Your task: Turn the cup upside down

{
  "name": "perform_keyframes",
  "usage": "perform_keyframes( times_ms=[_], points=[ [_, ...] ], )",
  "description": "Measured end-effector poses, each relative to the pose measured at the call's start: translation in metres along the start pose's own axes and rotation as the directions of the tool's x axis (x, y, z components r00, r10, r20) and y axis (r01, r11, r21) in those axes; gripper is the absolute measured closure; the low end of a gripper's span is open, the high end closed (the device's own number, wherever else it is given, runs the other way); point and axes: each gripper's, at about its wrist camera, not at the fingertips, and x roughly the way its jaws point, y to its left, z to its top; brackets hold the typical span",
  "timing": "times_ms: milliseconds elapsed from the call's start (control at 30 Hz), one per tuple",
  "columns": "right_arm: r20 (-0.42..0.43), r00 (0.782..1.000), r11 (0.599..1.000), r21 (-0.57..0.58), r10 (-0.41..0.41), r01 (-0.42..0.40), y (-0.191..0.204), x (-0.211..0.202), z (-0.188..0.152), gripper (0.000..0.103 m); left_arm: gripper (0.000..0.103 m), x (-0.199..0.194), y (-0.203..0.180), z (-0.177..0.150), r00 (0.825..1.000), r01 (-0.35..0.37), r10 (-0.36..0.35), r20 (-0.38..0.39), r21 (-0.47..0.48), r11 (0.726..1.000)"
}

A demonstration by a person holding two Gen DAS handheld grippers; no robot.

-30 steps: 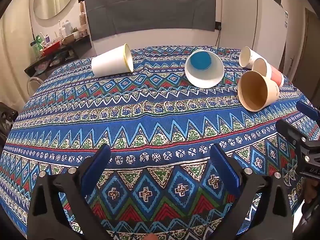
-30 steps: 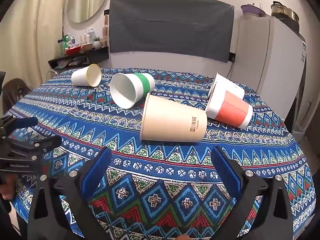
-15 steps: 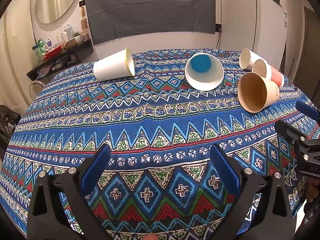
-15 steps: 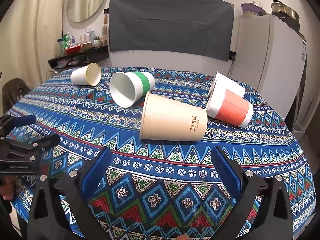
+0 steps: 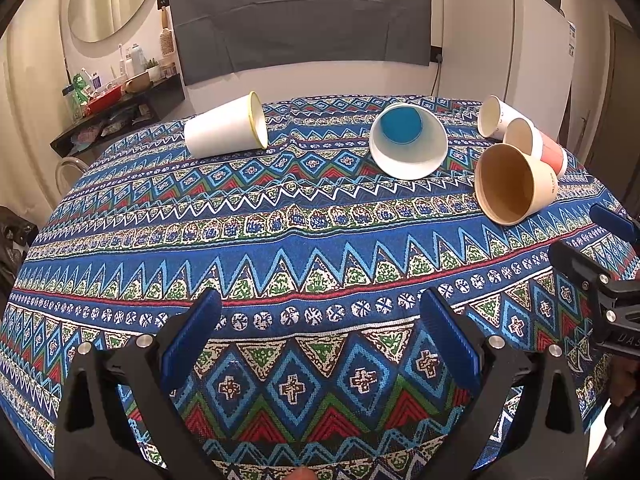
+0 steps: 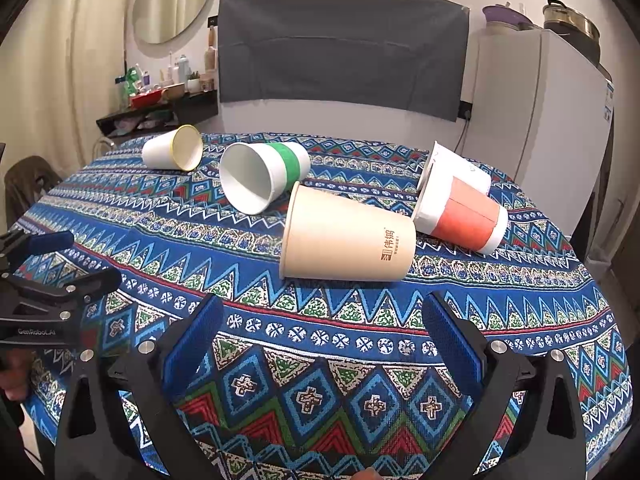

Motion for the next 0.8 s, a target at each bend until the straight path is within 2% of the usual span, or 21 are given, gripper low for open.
perform_keyframes(
  times_ms=[800],
  points=[
    [-0.001,1.0,1.0,0.001,0.0,0.0,0.0,0.0003,0.0002,0.008,0.006,0.0053,0.0003,-0.0052,1.0,0.009,-0.009,-0.006,0.0,1.0]
  ],
)
